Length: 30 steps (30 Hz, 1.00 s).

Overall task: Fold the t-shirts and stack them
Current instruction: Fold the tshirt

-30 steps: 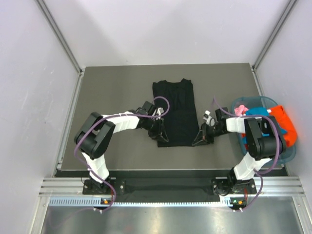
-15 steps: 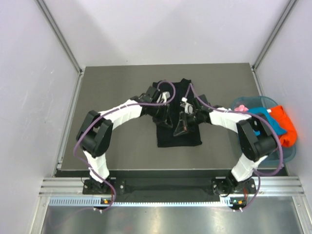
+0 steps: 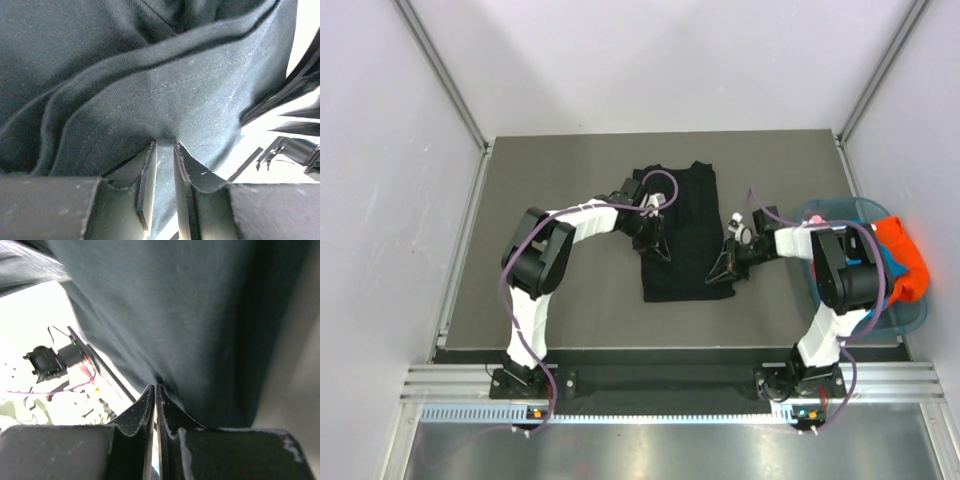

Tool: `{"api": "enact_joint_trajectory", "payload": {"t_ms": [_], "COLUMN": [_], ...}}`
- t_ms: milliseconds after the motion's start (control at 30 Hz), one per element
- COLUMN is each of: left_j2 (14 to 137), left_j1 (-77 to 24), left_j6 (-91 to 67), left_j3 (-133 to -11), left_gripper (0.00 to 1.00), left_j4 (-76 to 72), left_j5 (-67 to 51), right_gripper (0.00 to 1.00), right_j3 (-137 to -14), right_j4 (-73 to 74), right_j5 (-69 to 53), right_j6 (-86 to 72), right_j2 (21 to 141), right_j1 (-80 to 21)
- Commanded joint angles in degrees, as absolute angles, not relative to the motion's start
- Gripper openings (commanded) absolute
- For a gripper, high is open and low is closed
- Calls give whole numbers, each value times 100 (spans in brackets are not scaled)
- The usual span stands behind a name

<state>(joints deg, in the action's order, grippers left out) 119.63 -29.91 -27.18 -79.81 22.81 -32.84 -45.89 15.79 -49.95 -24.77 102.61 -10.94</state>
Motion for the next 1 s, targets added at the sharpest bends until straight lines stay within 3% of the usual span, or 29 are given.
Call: {"api": "enact_joint_trajectory", "payload": {"t_ms": [0, 400, 533, 833, 967], "left_j2": [11735, 12233, 12551, 12112, 11664], "left_j1": [-2856, -2532, -2400, -2399, -2593], "left_j6": [-2109, -2716, -2628, -2495, -2750], "left_j3": [-8086, -8341, -8376, -8411, -8587], "left_gripper": [27, 28, 27, 27, 29], "left_j4": [2584, 2285, 2443, 2734, 2637], "left_j5": [-2390, -2620, -2435, -2398, -2662], "right_gripper": [5, 5, 4, 5, 6], "right_j3": [-5210, -7039, -7339, -7365, -7243], "right_j4": [1968, -174, -159, 1361, 995], "right_j5": [-5027, -5616, -5599, -5317, -5457], "right_j6": [-2073, -3839, -3806, -2575, -3030], "right_j2": [9800, 11811, 12435, 11876, 11584], "right_j1": [-1072, -1503, -1196, -492, -562]}}
